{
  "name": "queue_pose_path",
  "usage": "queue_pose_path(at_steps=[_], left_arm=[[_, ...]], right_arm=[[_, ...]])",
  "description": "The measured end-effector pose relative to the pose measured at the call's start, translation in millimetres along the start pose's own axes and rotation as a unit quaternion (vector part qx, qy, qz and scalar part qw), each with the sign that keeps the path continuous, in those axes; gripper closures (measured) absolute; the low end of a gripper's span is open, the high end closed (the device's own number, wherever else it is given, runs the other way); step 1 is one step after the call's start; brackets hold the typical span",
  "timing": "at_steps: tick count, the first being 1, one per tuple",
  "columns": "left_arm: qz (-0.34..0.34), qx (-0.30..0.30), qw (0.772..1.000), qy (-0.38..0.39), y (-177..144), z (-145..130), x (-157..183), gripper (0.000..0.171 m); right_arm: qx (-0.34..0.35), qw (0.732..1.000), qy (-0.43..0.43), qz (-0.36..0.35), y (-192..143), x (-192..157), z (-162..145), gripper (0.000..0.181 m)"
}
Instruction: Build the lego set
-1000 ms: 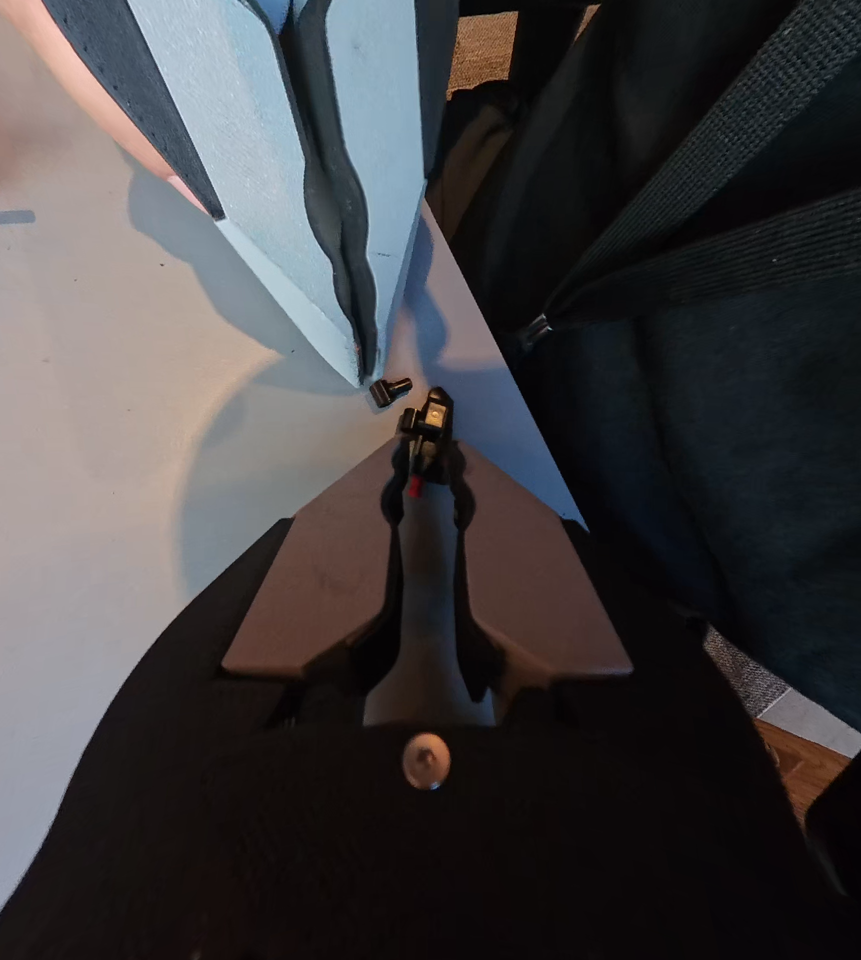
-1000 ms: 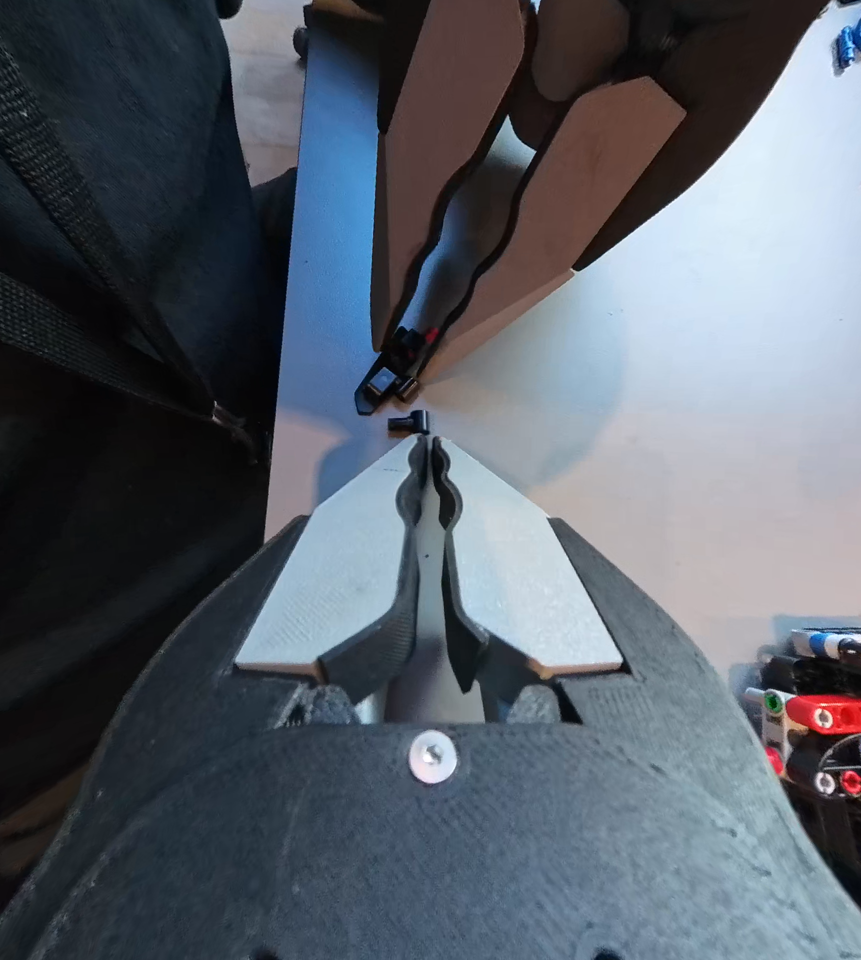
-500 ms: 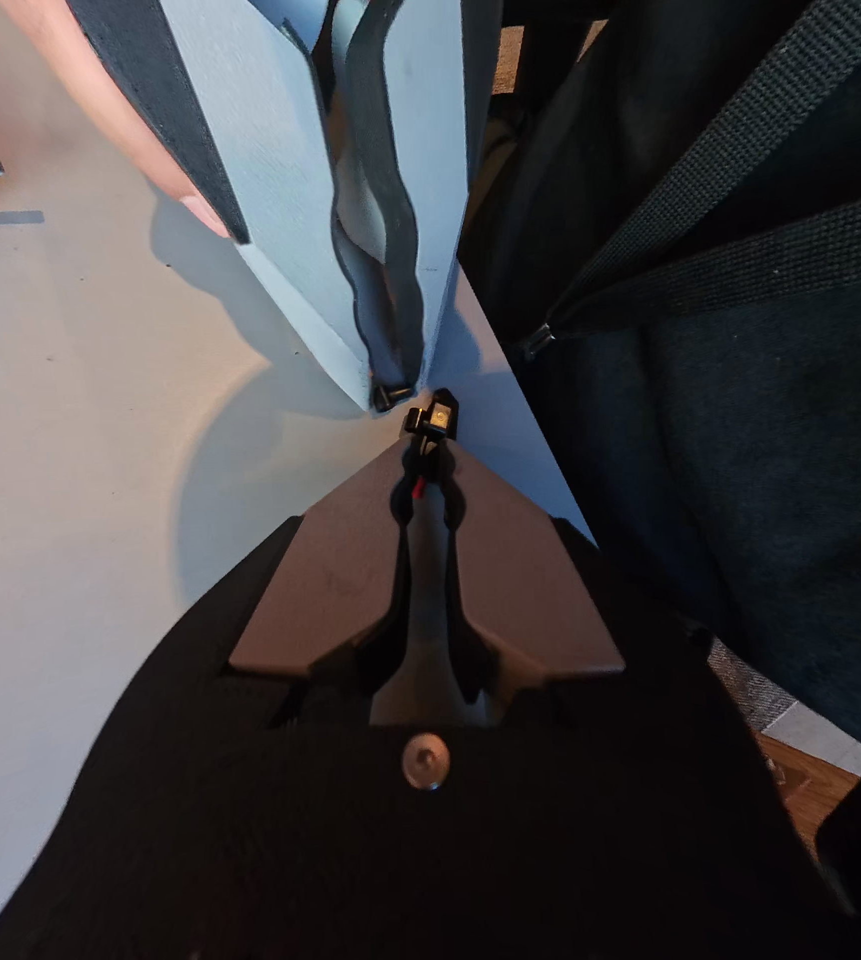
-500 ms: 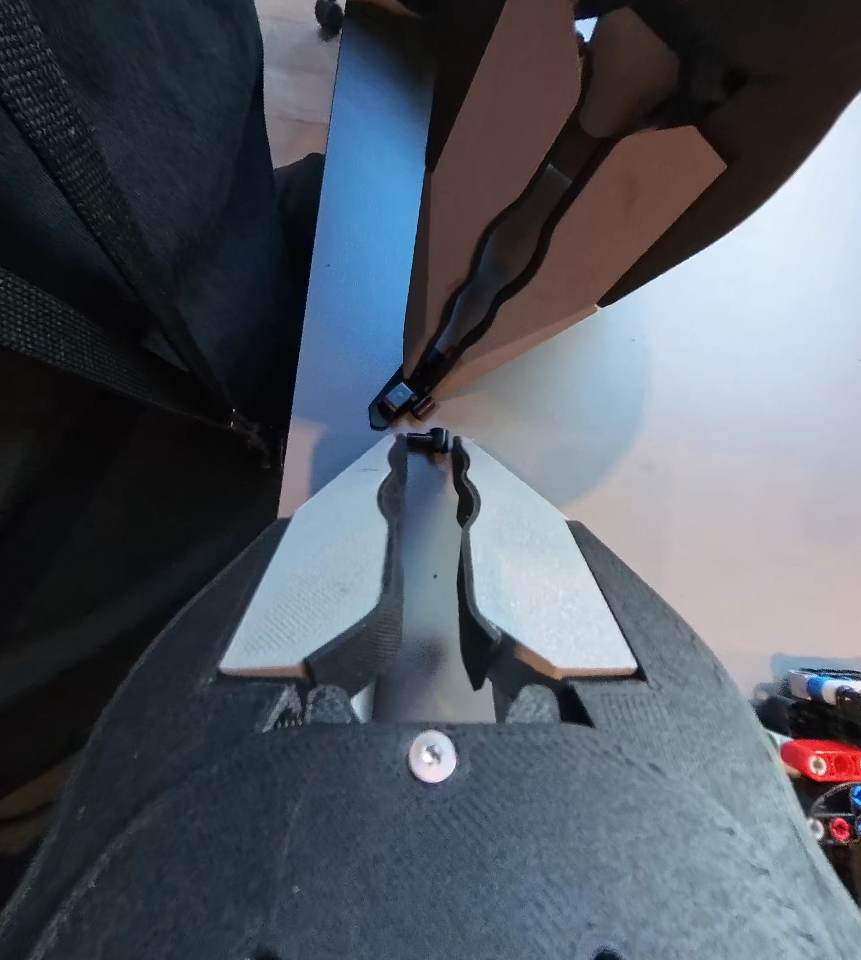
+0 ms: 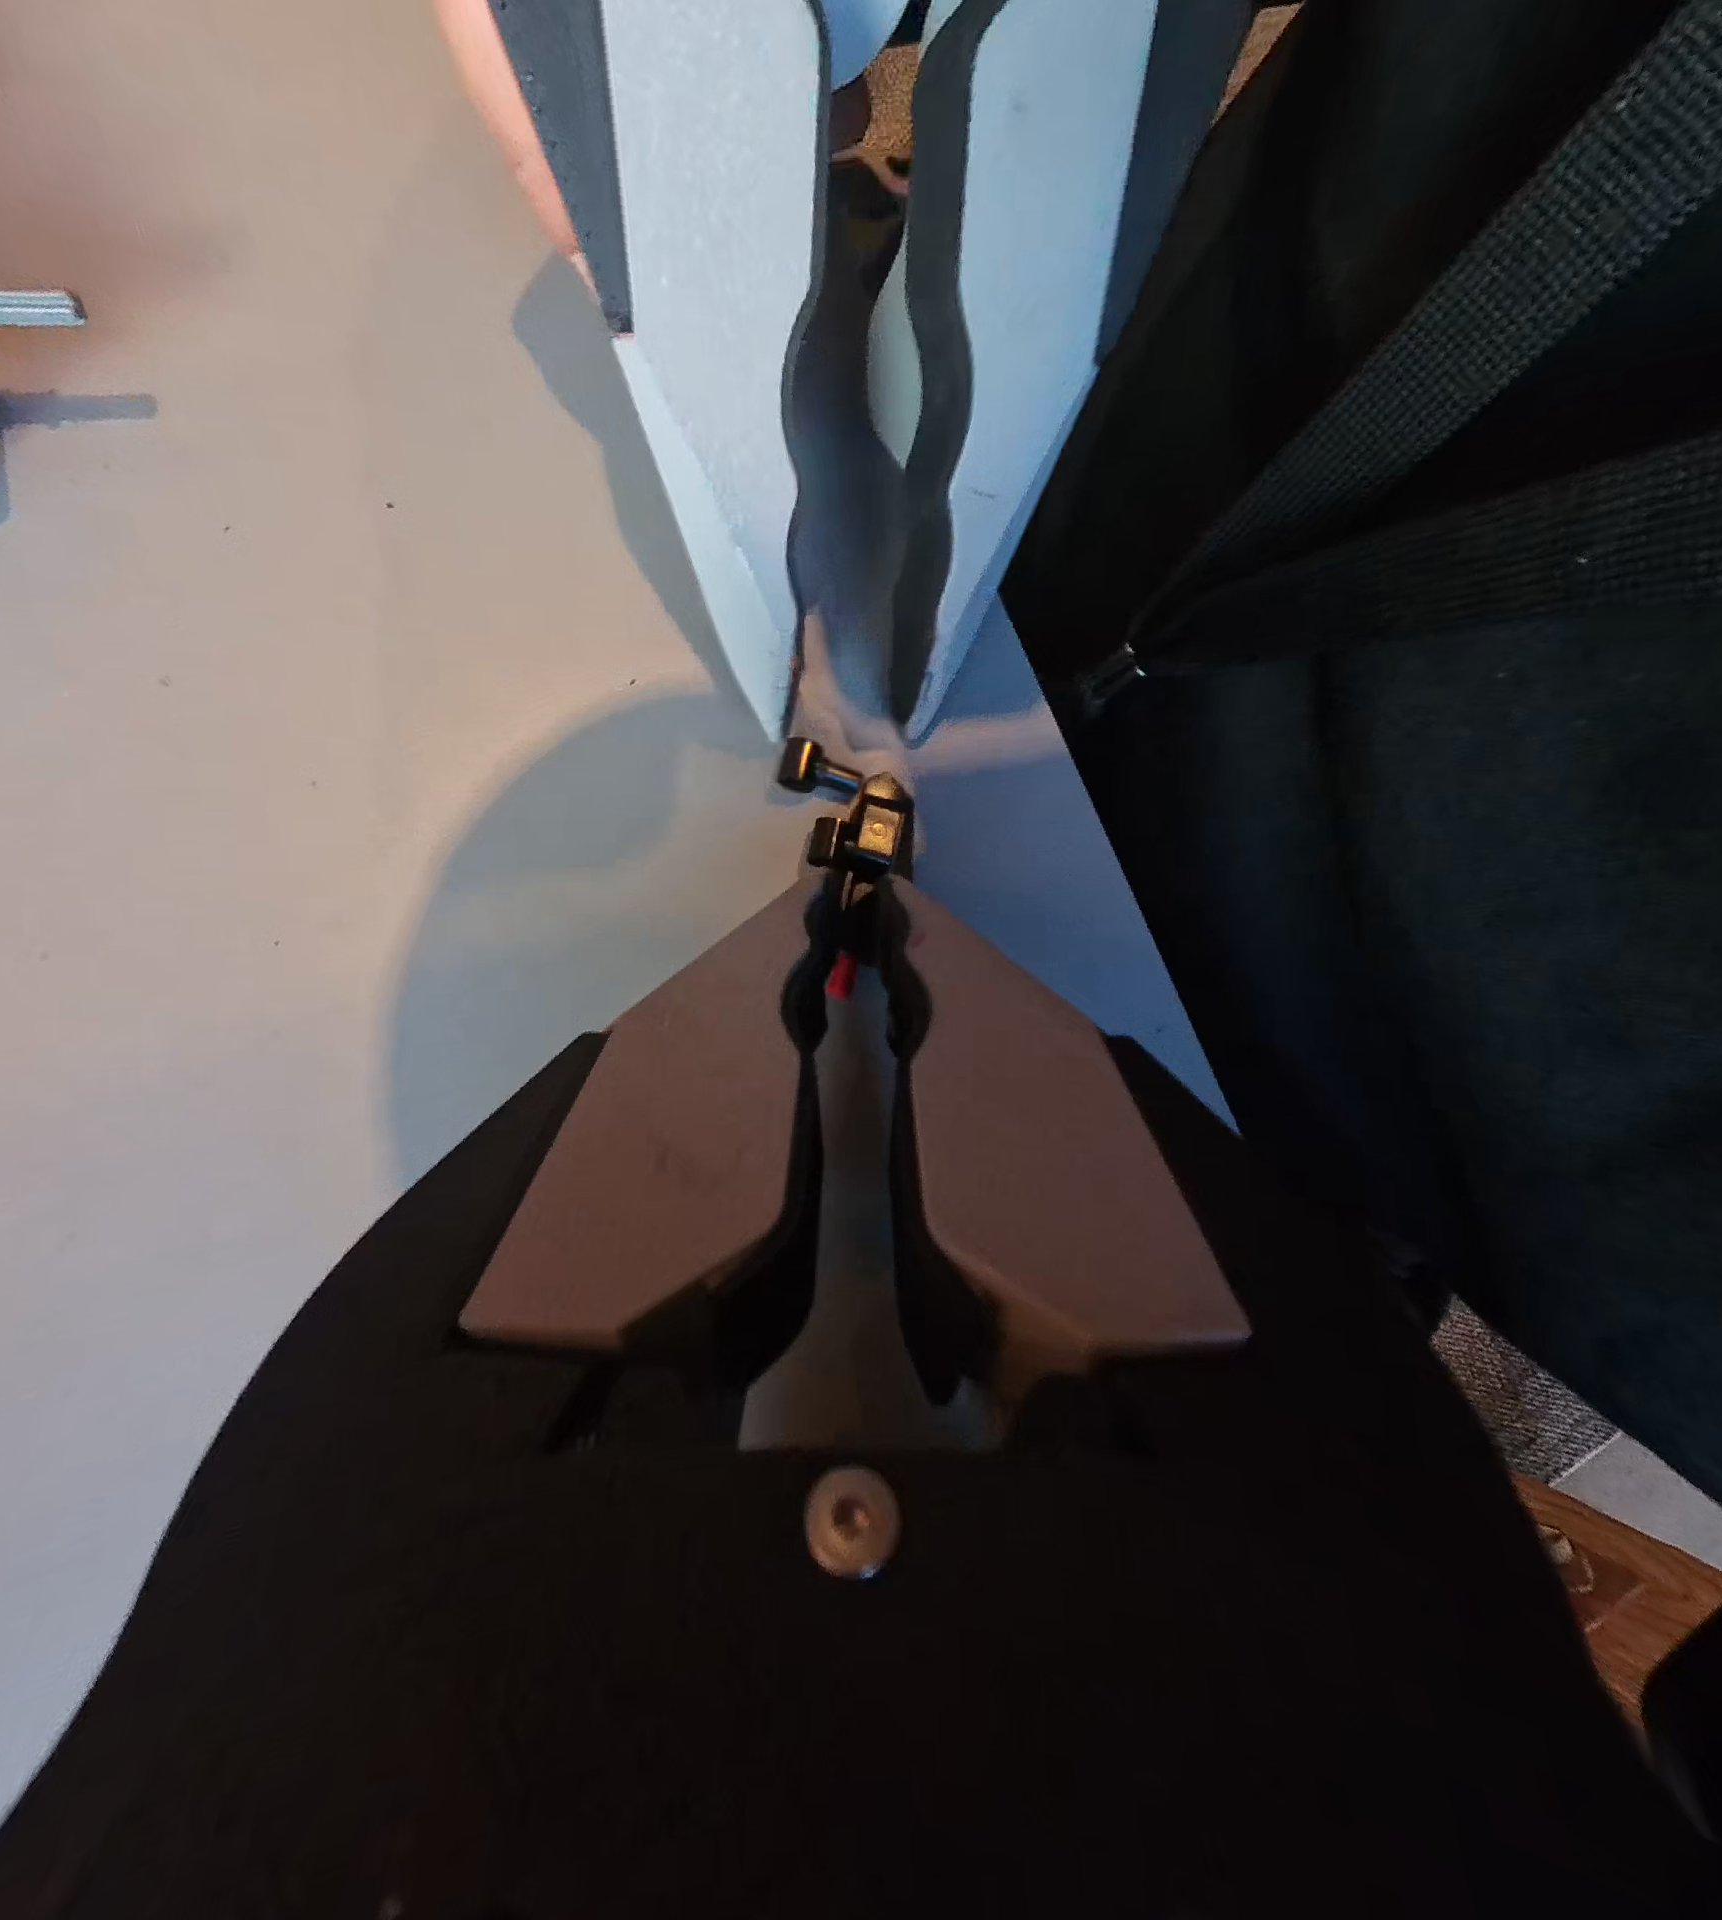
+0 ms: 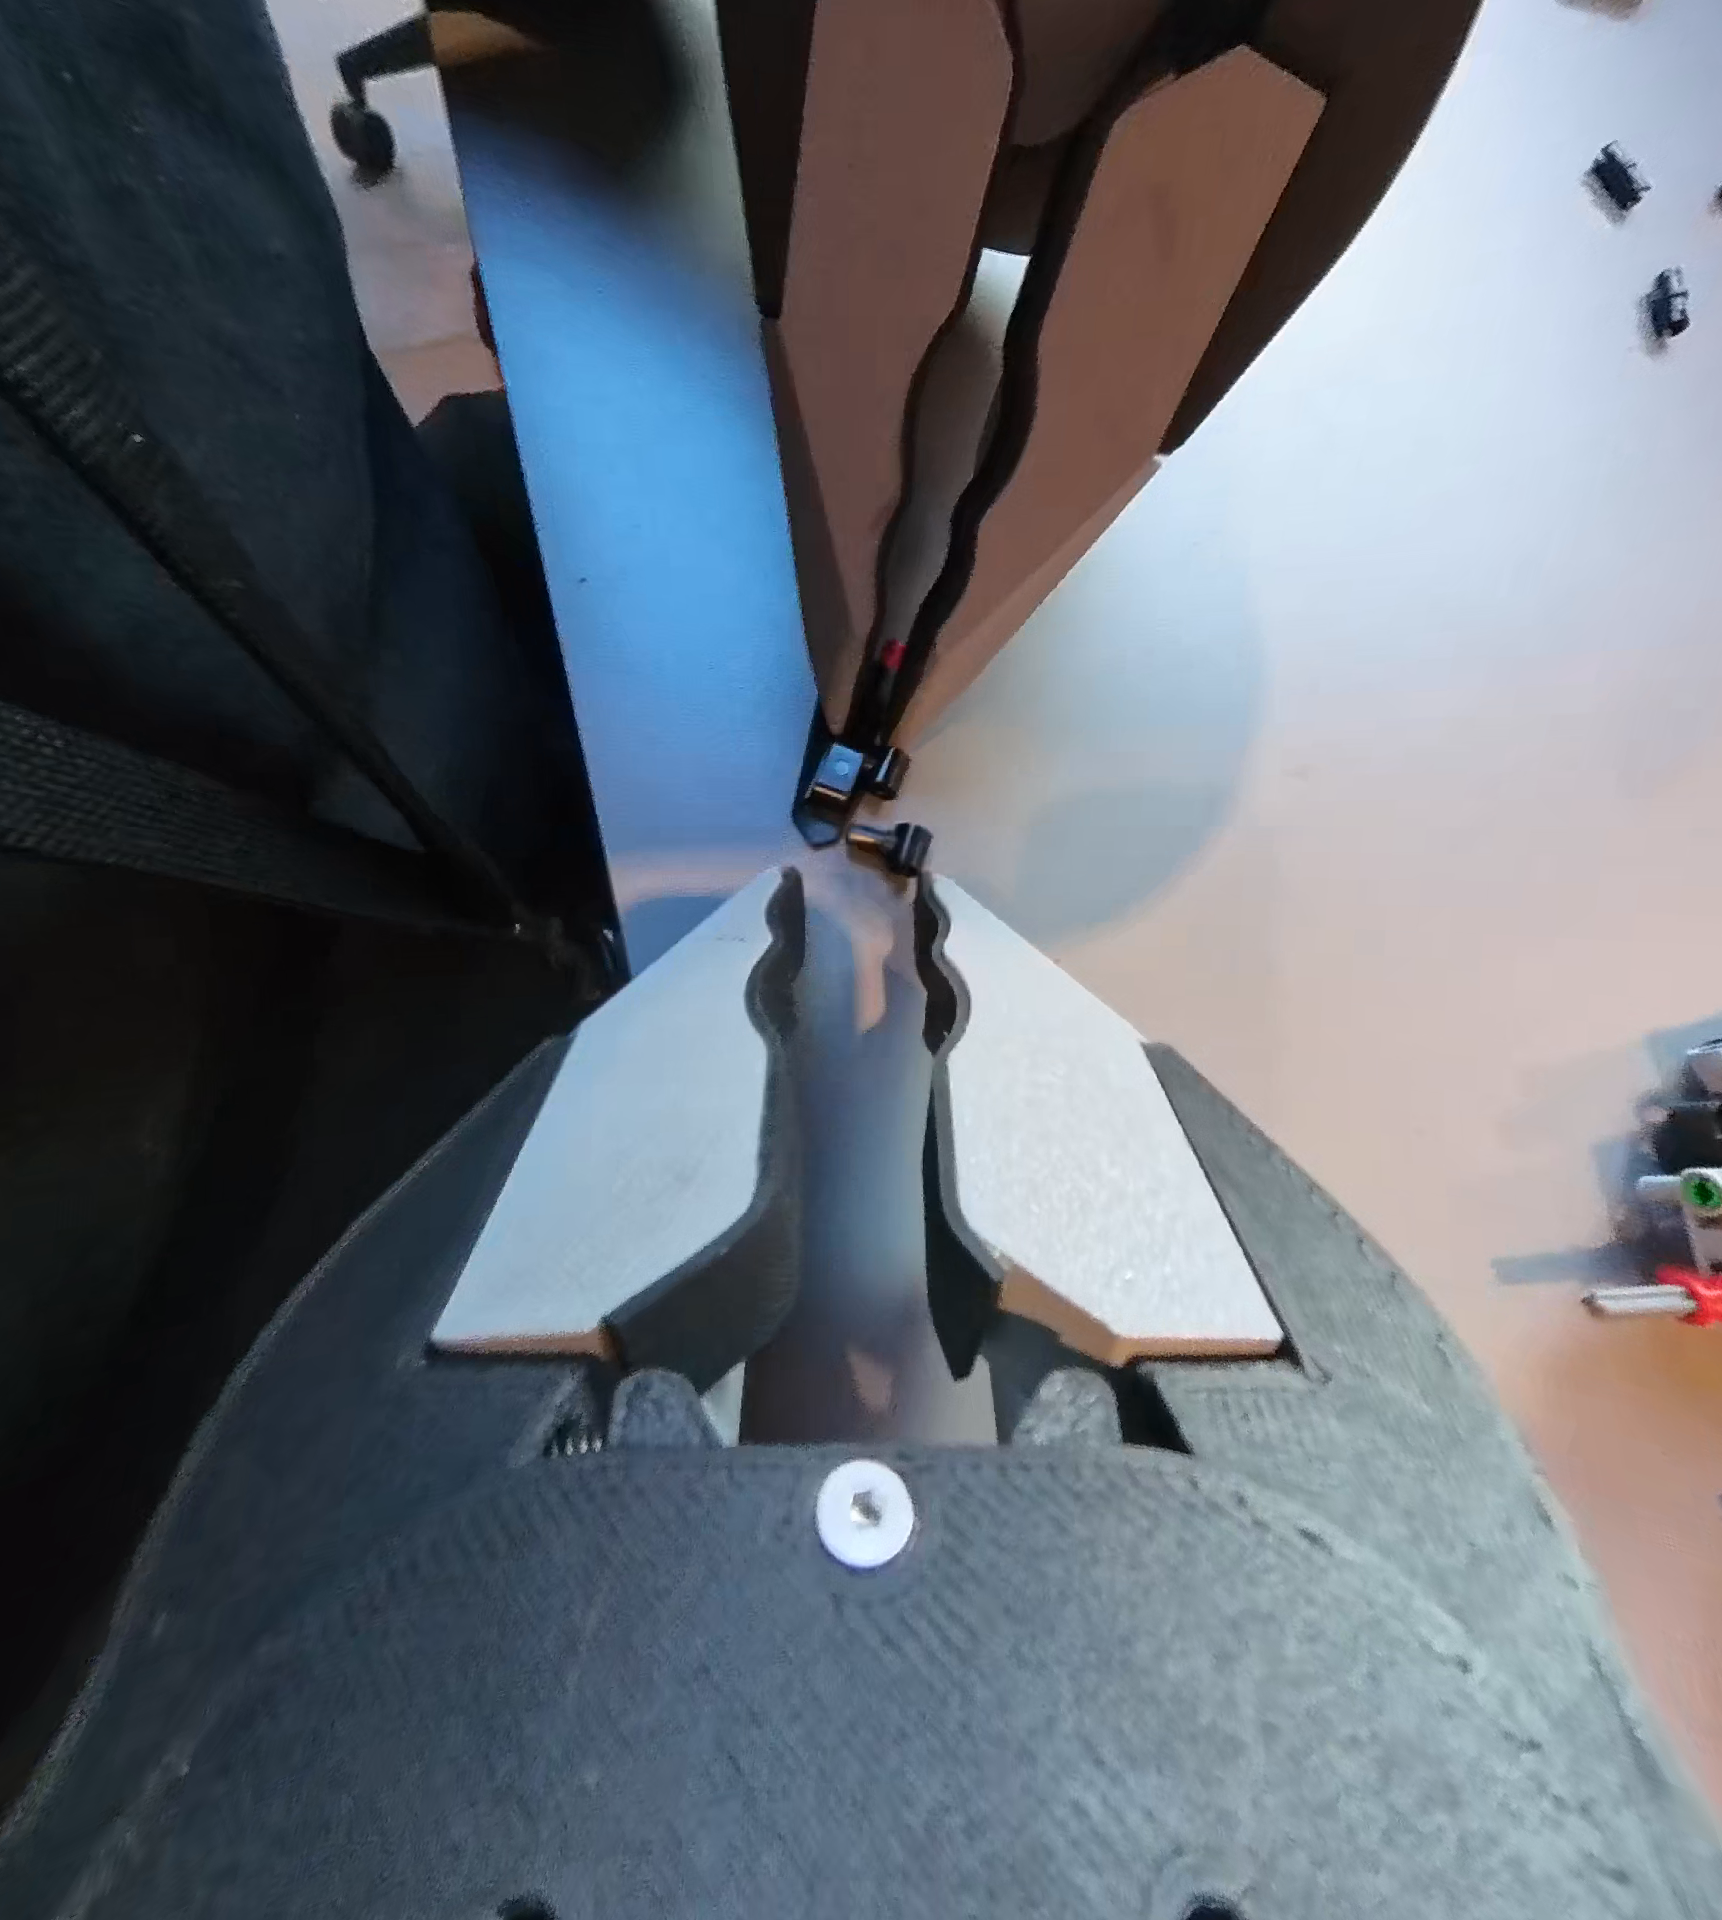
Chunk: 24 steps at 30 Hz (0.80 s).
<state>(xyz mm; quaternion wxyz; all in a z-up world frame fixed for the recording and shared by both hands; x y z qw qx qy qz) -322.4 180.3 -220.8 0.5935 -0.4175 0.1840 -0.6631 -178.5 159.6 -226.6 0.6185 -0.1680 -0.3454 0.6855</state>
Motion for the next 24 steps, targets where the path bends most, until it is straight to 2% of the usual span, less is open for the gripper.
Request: queue_pose_path(at_steps=[4, 8, 10, 14, 17, 24], left_arm=[[0.001, 0.002, 1.000, -0.002, 0.0, -0.3, 0.0, 0.169], [0.002, 0.005, 1.000, 0.002, -0.1, -0.7, 0.2, 0.169], [-0.001, 0.007, 1.000, 0.002, 0.0, -1.0, -0.1, 0.169], [-0.013, 0.024, 0.999, 0.022, 1.0, -3.3, -0.6, 0.168], [-0.026, 0.039, 0.998, 0.033, 1.4, -5.6, -2.4, 0.168], [-0.025, 0.033, 0.998, 0.039, 2.4, -3.5, -2.0, 0.168]], right_arm=[[0.000, 1.000, -0.011, 0.022, -3.3, -0.7, -0.3, 0.164], [-0.003, 1.000, -0.016, 0.000, -4.9, 10.1, -0.7, 0.163], [-0.004, 0.998, -0.055, -0.002, -3.1, 13.2, 1.0, 0.163], [-0.005, 0.988, -0.148, 0.043, 2.4, 19.2, 2.1, 0.166], [0.005, 0.983, -0.163, 0.078, 2.6, 27.5, 4.5, 0.171], [0.008, 0.977, -0.185, 0.103, 6.0, 26.1, 3.7, 0.173]])
Point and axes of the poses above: each gripper's, where its closed fingertips meet, y out along the fingers, z out of its top, x = y × z across the jaws, the point moved 9 cm from there along -y, back along the fingers, and after that the axes turned 13 degrees about -y, right-handed, at the moved point
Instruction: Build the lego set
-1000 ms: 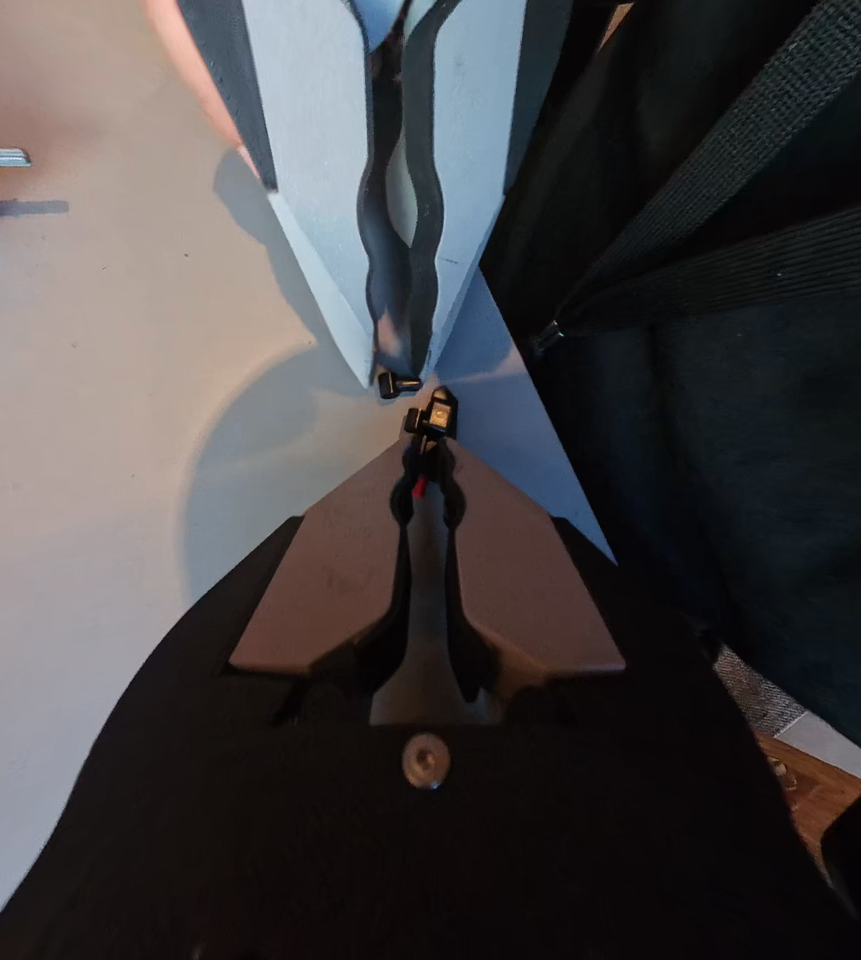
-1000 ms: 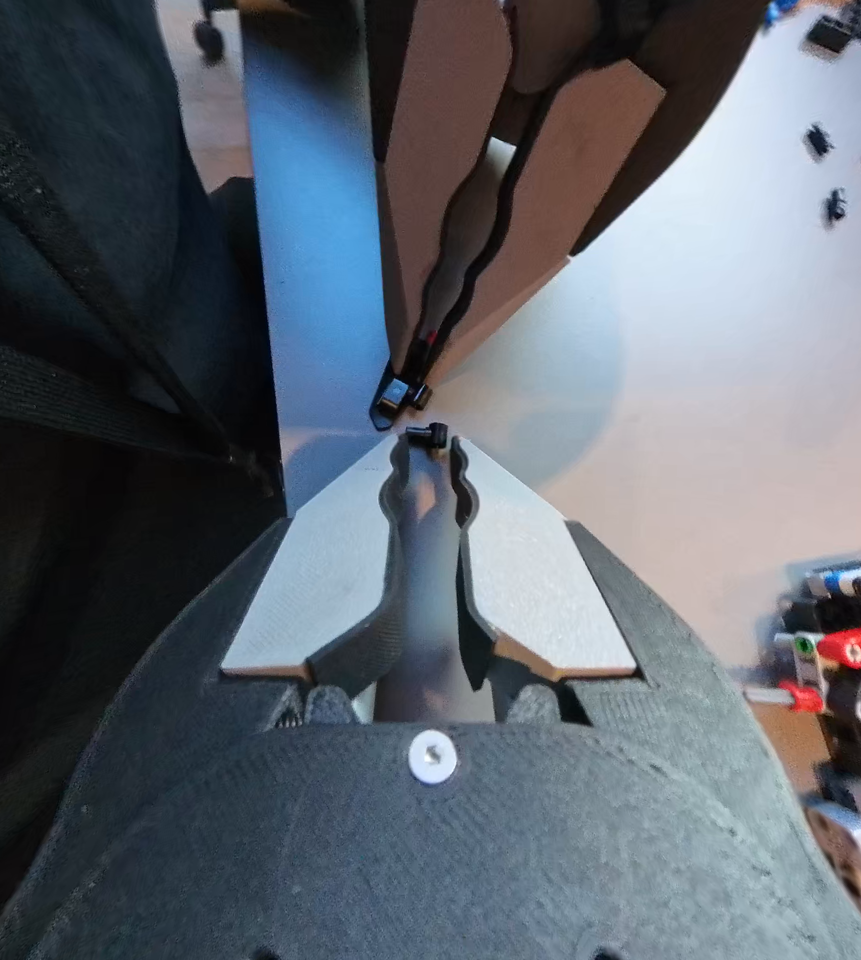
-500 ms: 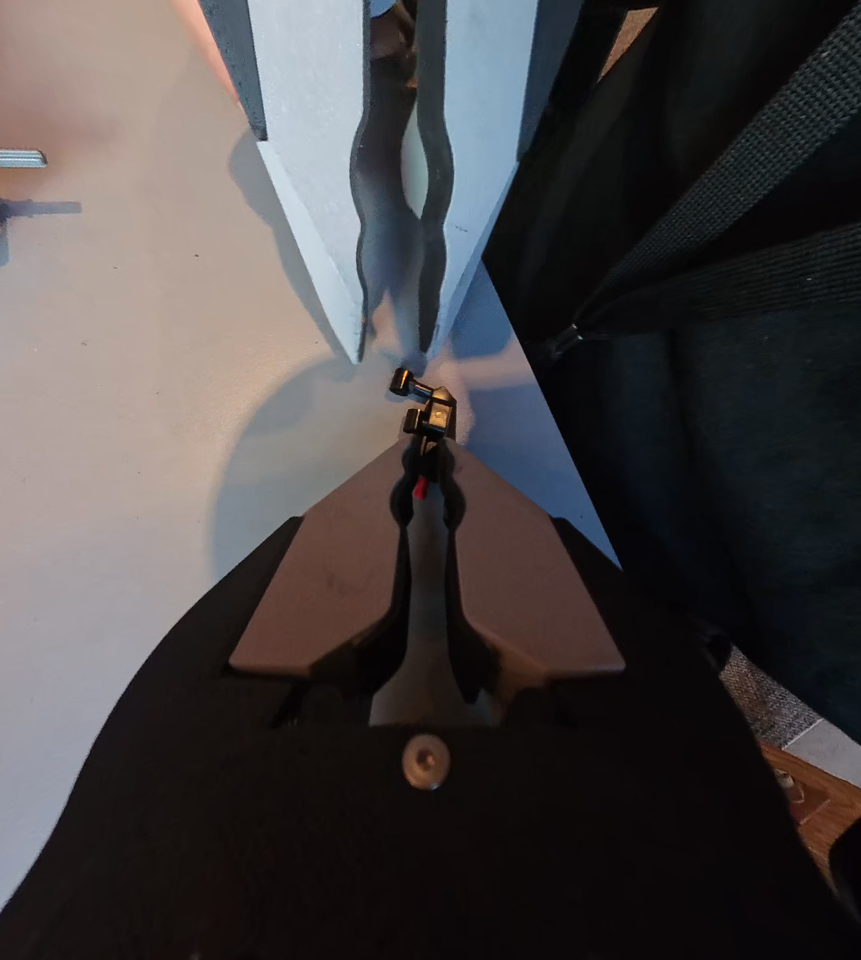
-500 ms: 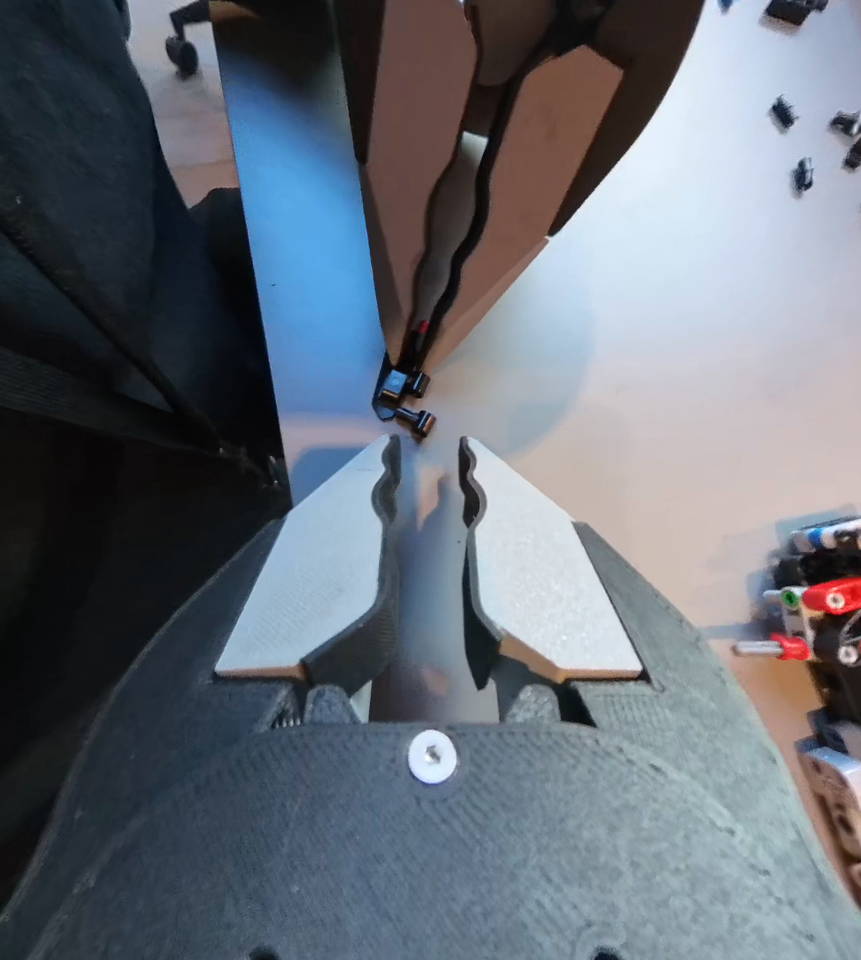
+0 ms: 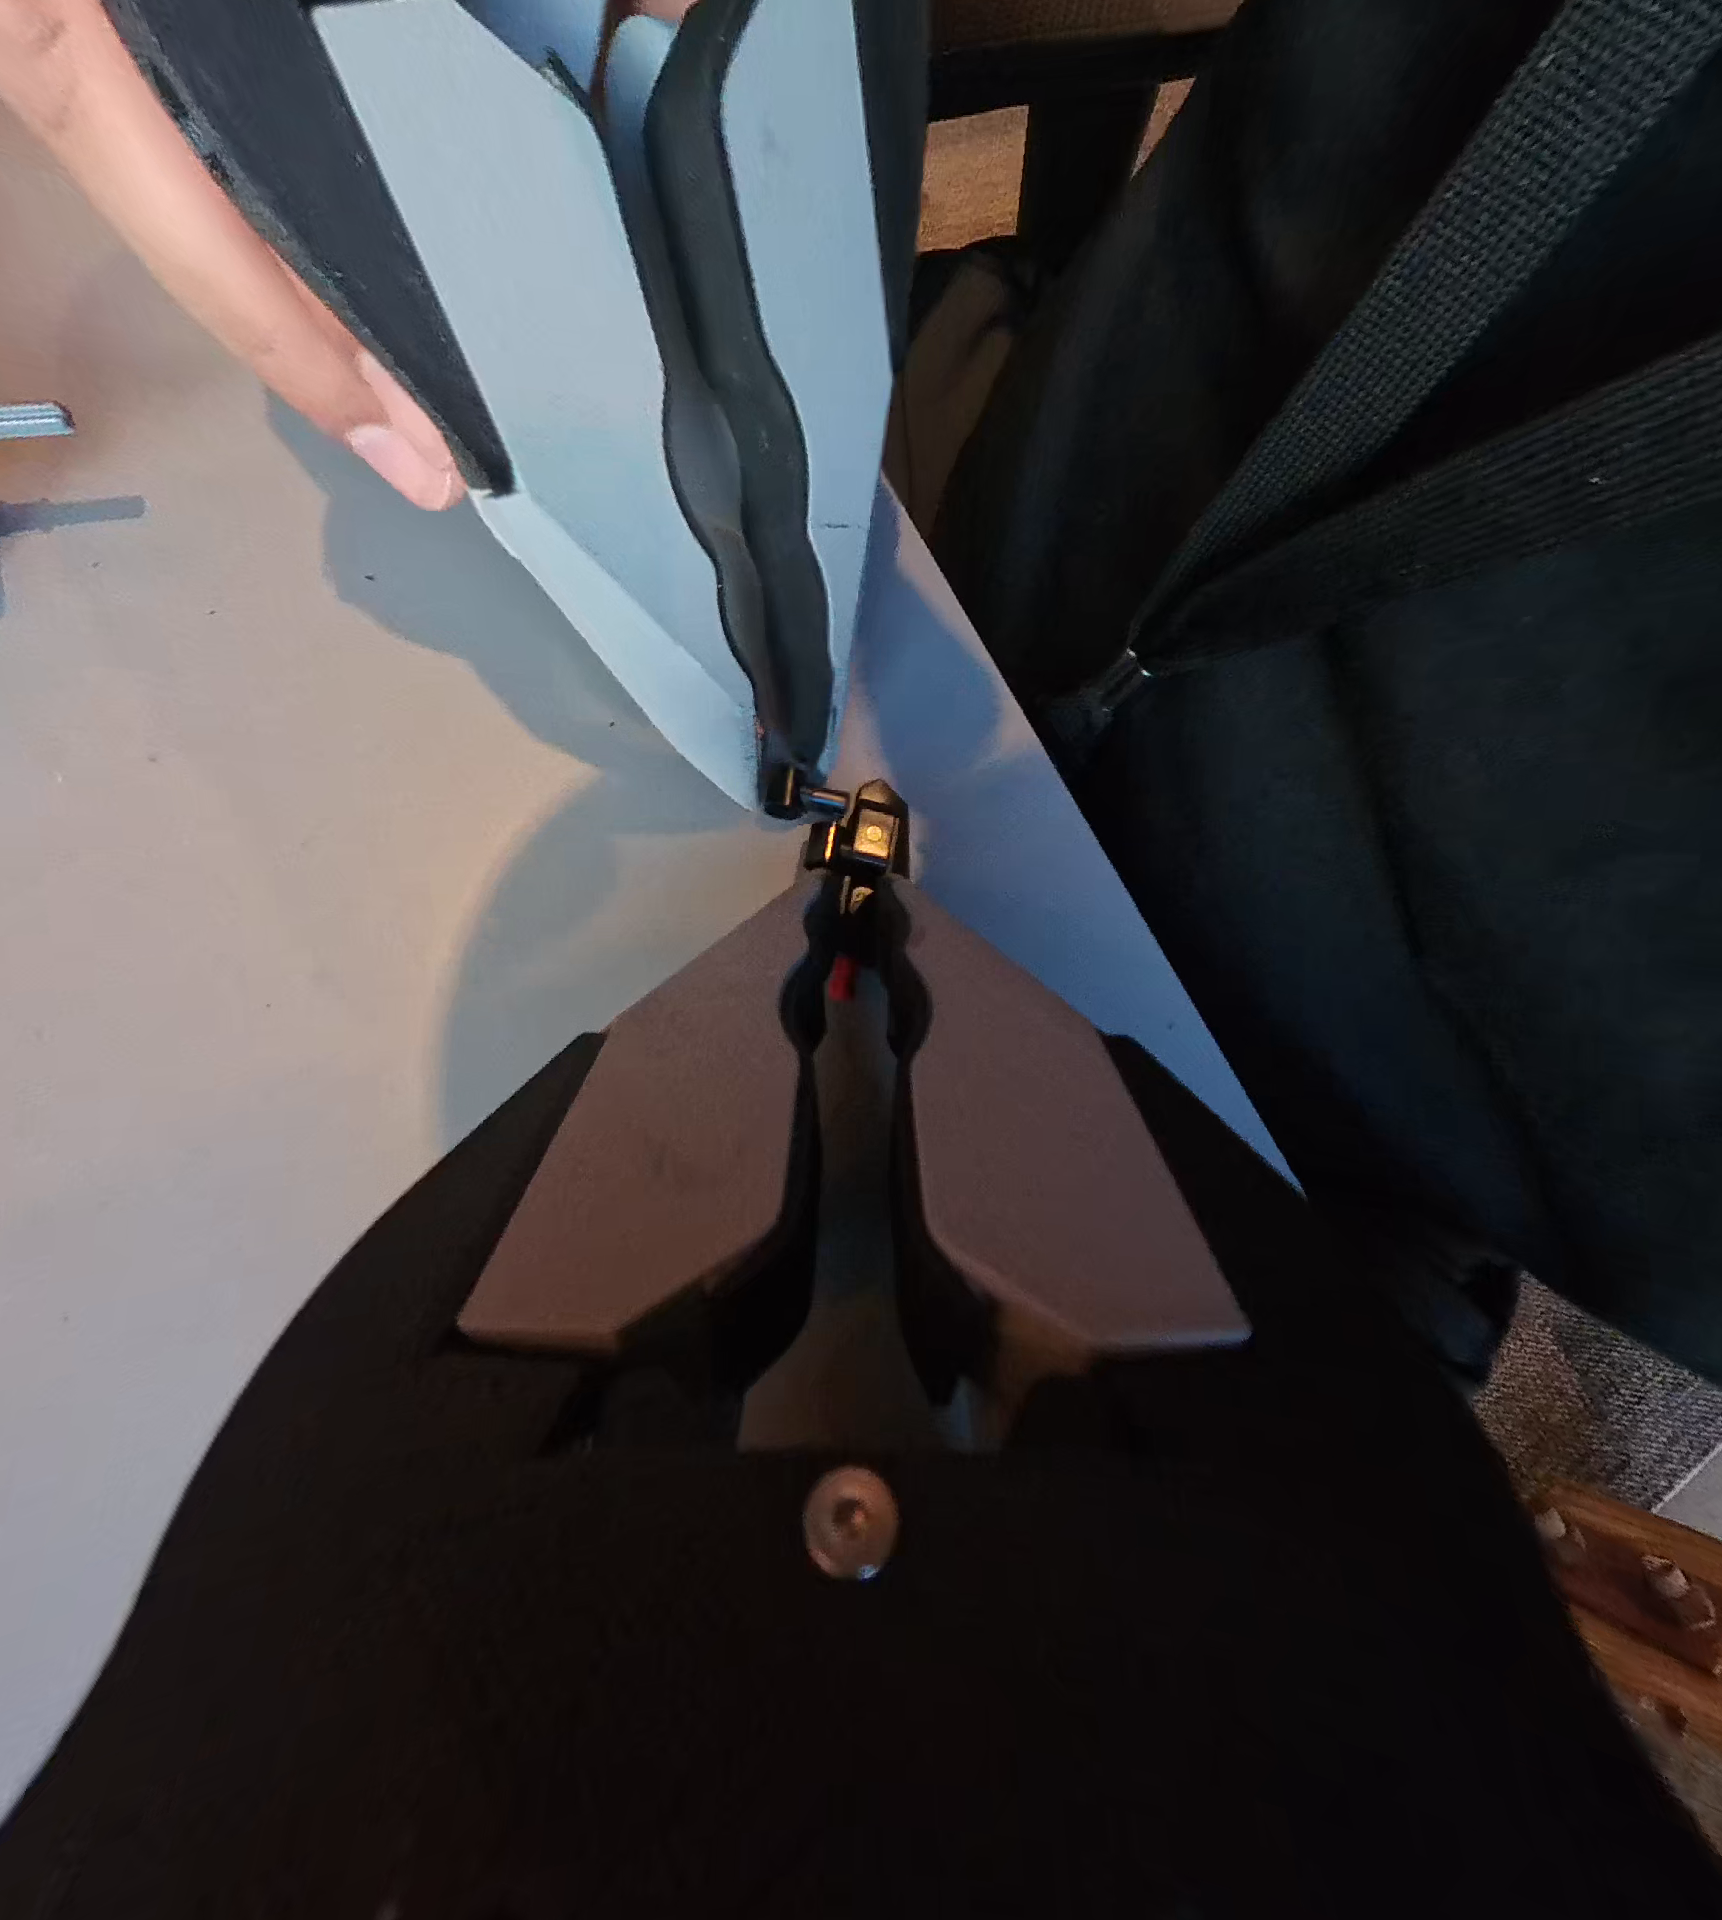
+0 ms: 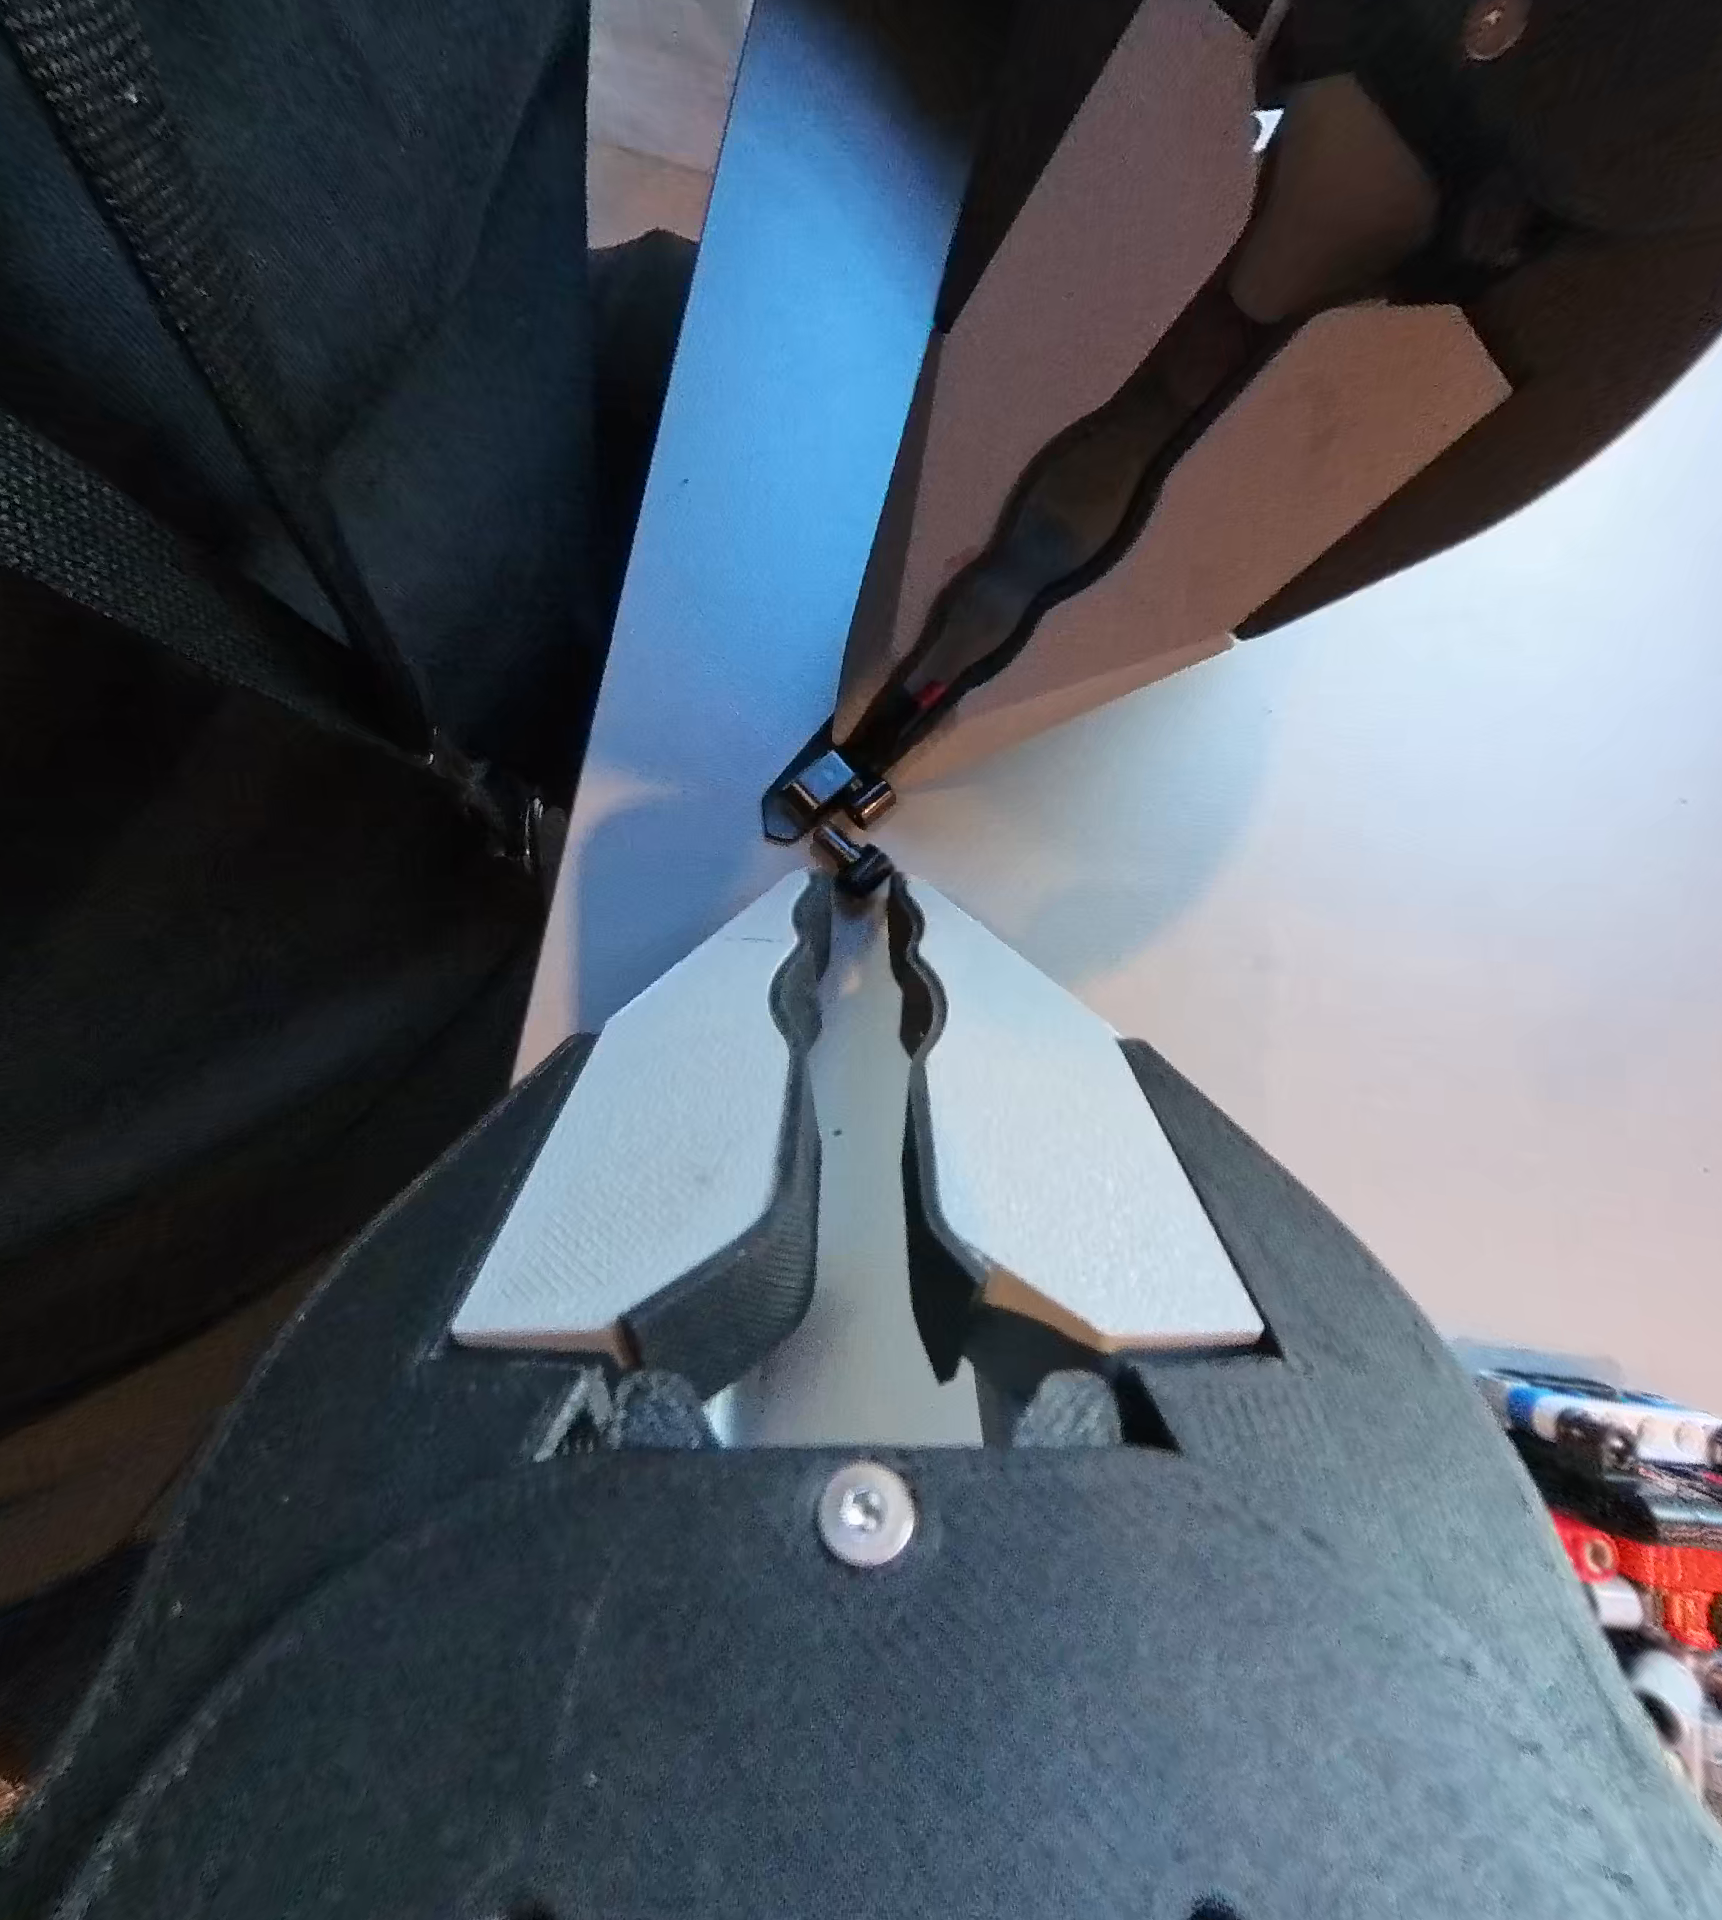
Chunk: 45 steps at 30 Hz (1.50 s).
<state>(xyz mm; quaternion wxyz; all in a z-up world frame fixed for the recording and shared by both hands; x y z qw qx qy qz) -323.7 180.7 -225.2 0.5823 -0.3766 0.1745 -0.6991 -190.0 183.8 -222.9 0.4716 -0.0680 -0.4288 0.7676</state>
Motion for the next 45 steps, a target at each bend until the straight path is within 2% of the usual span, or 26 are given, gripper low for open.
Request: queue_pose_path(at_steps=[13, 18, 27, 32, 38, 45], left_arm=[[-0.002, 0.005, 1.000, -0.007, 0.1, -0.8, -0.1, 0.168], [-0.002, 0.005, 1.000, -0.007, 0.1, -0.9, 0.0, 0.168], [-0.002, 0.005, 1.000, -0.008, 0.1, -1.1, 0.0, 0.168], [-0.002, 0.005, 1.000, -0.009, 0.2, -1.2, 0.0, 0.168], [-0.003, 0.006, 1.000, -0.010, 0.0, -1.4, -0.1, 0.168], [-0.005, 0.005, 1.000, -0.011, -0.5, -2.2, 0.3, 0.168]], right_arm=[[-0.014, 1.000, 0.014, 0.019, -5.4, -2.0, 1.3, 0.181], [-0.002, 1.000, 0.015, 0.009, -6.3, -0.2, 5.4, 0.170], [-0.030, 0.999, 0.013, 0.007, -7.4, -3.8, 1.3, 0.173], [-0.026, 1.000, -0.012, -0.001, -7.2, 2.3, 4.9, 0.167], [-0.042, 0.997, -0.050, 0.045, -0.6, 3.8, 6.9, 0.171], [-0.053, 0.998, -0.027, 0.035, -6.9, -1.9, 2.9, 0.177]])
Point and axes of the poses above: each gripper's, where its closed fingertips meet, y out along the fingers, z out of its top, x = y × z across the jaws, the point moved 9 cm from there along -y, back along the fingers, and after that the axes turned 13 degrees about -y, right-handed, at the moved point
